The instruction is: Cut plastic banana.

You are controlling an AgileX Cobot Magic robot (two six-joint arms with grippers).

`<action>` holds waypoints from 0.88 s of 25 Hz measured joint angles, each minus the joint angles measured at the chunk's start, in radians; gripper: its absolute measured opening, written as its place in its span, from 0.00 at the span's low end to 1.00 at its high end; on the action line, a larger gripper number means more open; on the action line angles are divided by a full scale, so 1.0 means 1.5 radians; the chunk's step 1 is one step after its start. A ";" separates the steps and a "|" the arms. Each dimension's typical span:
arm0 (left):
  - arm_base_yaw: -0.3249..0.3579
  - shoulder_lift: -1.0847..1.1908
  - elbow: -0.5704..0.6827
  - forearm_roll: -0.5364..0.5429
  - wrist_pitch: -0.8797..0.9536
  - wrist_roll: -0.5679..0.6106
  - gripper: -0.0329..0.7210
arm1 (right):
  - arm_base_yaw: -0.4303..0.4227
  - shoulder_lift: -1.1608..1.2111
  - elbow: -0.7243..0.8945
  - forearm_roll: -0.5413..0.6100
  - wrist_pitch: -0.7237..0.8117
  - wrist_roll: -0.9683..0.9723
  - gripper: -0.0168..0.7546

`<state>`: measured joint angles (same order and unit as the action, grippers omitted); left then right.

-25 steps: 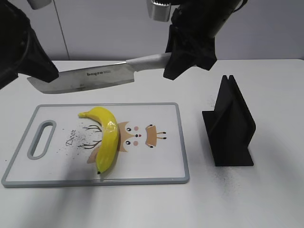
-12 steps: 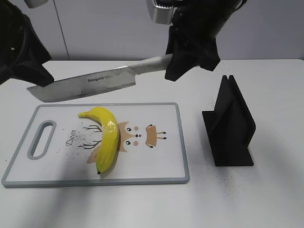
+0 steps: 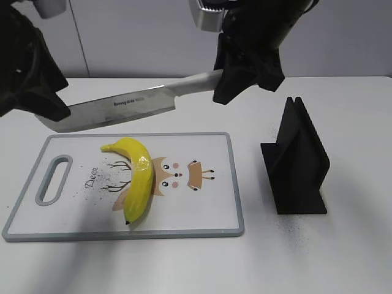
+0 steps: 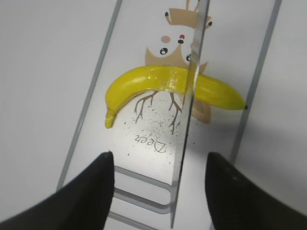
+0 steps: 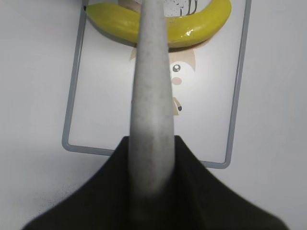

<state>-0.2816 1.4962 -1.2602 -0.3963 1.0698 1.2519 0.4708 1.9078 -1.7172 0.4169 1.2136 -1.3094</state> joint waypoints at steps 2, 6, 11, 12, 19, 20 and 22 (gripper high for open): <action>0.000 0.015 0.000 -0.004 0.008 0.000 0.81 | 0.000 0.000 0.000 0.004 0.000 0.000 0.23; 0.000 0.044 0.000 -0.012 0.009 0.000 0.68 | 0.000 0.000 0.000 0.020 0.000 -0.001 0.23; 0.000 0.054 0.000 -0.014 0.008 0.001 0.15 | 0.000 0.000 0.000 0.023 -0.004 0.001 0.23; 0.000 0.054 0.000 -0.015 0.008 0.001 0.10 | 0.000 0.000 0.000 0.023 -0.005 0.001 0.23; 0.000 0.054 0.000 -0.010 0.000 0.009 0.07 | 0.000 0.000 0.001 0.021 -0.008 0.006 0.23; 0.000 0.054 0.000 -0.008 -0.007 0.010 0.07 | 0.000 0.001 0.002 0.020 -0.009 0.008 0.23; 0.000 0.057 0.000 -0.004 -0.019 0.012 0.07 | -0.001 0.007 0.002 0.019 -0.014 0.010 0.23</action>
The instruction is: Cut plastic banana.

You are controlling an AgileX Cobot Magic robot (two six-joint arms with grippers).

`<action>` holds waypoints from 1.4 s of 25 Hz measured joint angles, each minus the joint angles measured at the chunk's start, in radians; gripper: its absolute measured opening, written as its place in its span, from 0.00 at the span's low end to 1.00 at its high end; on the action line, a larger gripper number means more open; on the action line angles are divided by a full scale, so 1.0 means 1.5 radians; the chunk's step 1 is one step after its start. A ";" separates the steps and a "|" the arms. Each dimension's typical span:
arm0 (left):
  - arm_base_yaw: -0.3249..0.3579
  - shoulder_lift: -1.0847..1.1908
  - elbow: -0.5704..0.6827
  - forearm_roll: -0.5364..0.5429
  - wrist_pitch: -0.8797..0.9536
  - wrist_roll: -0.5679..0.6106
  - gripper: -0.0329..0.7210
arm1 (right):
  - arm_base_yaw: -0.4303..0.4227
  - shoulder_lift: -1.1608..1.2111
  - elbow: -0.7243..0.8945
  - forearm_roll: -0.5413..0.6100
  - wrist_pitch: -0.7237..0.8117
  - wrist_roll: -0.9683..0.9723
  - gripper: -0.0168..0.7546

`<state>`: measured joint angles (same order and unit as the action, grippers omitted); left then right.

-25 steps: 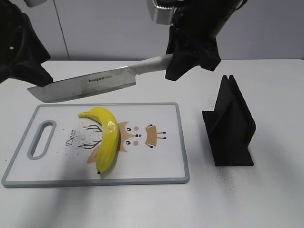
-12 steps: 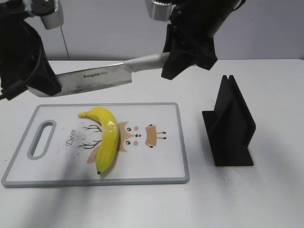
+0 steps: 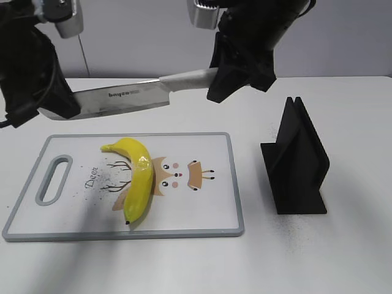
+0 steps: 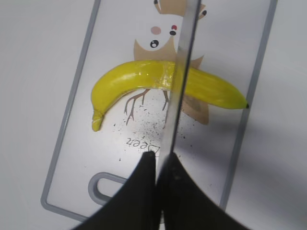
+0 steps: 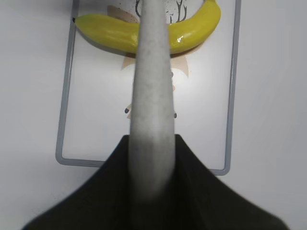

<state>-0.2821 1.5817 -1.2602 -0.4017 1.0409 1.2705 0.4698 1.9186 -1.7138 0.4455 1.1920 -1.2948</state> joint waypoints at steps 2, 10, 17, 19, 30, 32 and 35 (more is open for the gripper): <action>-0.001 0.015 0.000 0.004 -0.009 0.001 0.07 | -0.001 0.015 0.000 0.000 -0.002 0.004 0.23; -0.001 0.150 0.043 -0.005 -0.145 0.010 0.07 | 0.000 0.136 0.001 -0.054 -0.051 0.066 0.23; -0.001 0.243 0.056 -0.006 -0.206 0.019 0.08 | -0.002 0.241 -0.008 -0.062 -0.075 0.067 0.24; -0.001 0.246 0.053 -0.007 -0.205 0.020 0.08 | -0.002 0.245 -0.011 -0.066 -0.074 0.067 0.24; -0.001 0.195 0.063 0.001 -0.195 0.016 0.08 | 0.003 0.219 -0.046 -0.074 -0.026 0.090 0.24; -0.001 0.157 0.064 0.007 -0.185 0.014 0.08 | 0.003 0.190 -0.049 -0.074 -0.018 0.091 0.24; -0.002 0.091 0.065 0.014 -0.166 0.012 0.08 | 0.005 0.140 -0.052 -0.075 -0.008 0.093 0.24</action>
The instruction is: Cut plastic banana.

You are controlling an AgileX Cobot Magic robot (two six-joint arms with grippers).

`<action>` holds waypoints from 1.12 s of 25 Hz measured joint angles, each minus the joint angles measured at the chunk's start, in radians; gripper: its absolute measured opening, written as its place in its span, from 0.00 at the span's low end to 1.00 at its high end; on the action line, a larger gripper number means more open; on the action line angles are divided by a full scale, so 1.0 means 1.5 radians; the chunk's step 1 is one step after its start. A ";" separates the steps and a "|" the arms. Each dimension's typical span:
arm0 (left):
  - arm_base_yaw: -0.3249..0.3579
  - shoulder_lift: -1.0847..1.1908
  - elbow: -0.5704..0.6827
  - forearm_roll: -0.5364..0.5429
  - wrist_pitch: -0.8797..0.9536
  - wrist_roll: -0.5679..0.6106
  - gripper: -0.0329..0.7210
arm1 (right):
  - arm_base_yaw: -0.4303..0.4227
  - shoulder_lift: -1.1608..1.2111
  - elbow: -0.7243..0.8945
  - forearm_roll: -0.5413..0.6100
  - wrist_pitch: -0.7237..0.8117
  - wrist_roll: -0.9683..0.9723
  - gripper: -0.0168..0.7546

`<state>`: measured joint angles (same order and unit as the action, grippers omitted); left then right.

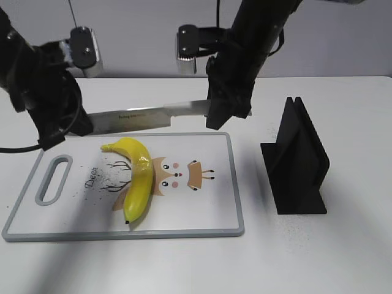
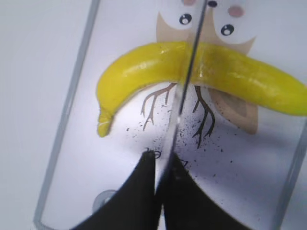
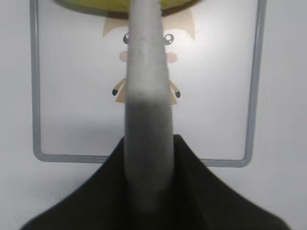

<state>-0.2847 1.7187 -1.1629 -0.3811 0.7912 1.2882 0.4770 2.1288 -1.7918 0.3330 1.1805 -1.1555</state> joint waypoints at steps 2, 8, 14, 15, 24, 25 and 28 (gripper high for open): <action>0.000 -0.042 0.000 0.005 0.012 0.000 0.08 | 0.002 -0.028 0.000 0.001 0.002 0.000 0.24; -0.001 -0.102 0.000 0.004 0.041 -0.002 0.07 | 0.004 -0.069 0.000 0.007 0.014 -0.004 0.24; -0.001 -0.102 0.000 0.000 0.047 -0.010 0.21 | 0.004 -0.069 0.000 0.006 0.023 -0.003 0.23; 0.000 -0.102 0.000 0.001 0.047 -0.011 0.30 | 0.003 -0.069 0.000 0.003 0.026 0.000 0.23; 0.004 -0.125 0.000 0.005 -0.015 -0.046 0.92 | -0.001 -0.073 0.000 -0.017 0.027 0.049 0.23; 0.007 -0.132 0.000 0.015 -0.024 -0.078 0.92 | -0.001 -0.078 0.000 -0.022 0.027 0.066 0.23; 0.027 -0.155 0.000 0.068 -0.050 -0.242 0.93 | -0.001 -0.104 0.000 -0.039 0.027 0.127 0.23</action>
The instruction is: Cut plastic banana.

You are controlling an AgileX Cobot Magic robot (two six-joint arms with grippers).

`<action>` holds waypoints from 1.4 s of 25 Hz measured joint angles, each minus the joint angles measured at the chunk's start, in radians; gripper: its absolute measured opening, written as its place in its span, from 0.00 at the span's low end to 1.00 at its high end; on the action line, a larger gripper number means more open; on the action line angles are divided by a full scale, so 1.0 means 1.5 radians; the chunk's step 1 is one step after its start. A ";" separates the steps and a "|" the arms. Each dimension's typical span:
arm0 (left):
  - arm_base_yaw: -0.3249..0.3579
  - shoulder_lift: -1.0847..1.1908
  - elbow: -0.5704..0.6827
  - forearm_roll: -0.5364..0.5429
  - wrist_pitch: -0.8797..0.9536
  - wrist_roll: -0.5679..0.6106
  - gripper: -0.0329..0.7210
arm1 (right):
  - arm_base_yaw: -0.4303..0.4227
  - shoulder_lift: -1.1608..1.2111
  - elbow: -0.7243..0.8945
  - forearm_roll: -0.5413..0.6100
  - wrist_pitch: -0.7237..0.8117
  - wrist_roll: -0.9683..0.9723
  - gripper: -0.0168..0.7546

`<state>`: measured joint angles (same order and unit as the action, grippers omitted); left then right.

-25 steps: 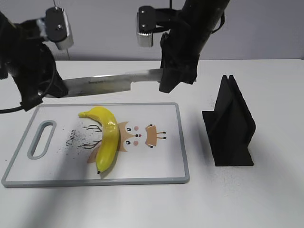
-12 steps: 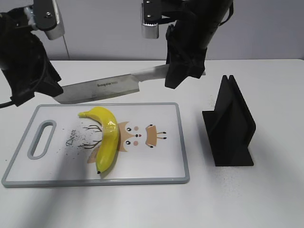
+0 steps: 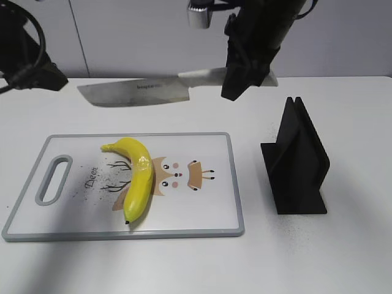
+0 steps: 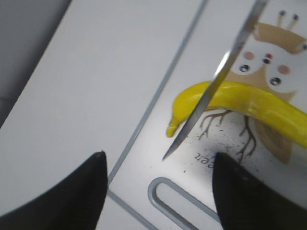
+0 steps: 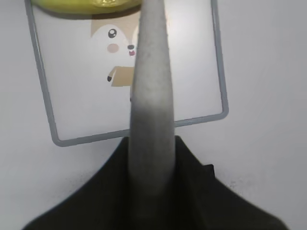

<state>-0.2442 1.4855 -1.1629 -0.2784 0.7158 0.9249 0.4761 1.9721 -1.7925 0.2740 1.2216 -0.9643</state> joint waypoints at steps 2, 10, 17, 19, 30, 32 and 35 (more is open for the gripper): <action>0.019 -0.007 -0.009 0.047 0.009 -0.136 0.93 | -0.001 -0.019 -0.002 -0.003 0.001 0.064 0.23; 0.099 -0.007 -0.060 0.152 0.233 -0.476 0.90 | -0.001 -0.041 -0.042 -0.006 0.001 0.365 0.23; 0.126 -0.067 -0.006 0.145 0.329 -0.511 0.88 | -0.001 -0.142 0.082 -0.002 -0.007 0.574 0.23; 0.126 -0.116 0.045 0.138 0.329 -0.511 0.87 | -0.001 -0.196 0.158 -0.002 -0.040 0.609 0.23; 0.126 -0.480 0.309 0.134 0.275 -0.511 0.83 | -0.001 -0.420 0.439 -0.183 -0.189 0.917 0.23; 0.126 -0.550 0.335 0.134 0.270 -0.511 0.83 | -0.001 -0.437 0.460 -0.206 -0.191 0.953 0.23; 0.126 -0.650 0.371 0.134 0.255 -0.511 0.83 | -0.001 -0.445 0.493 -0.236 -0.196 0.988 0.23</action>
<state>-0.0545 0.5102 -0.6058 -0.0775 1.0979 0.1577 0.4750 1.3043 -1.0533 -0.0802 0.9271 0.5176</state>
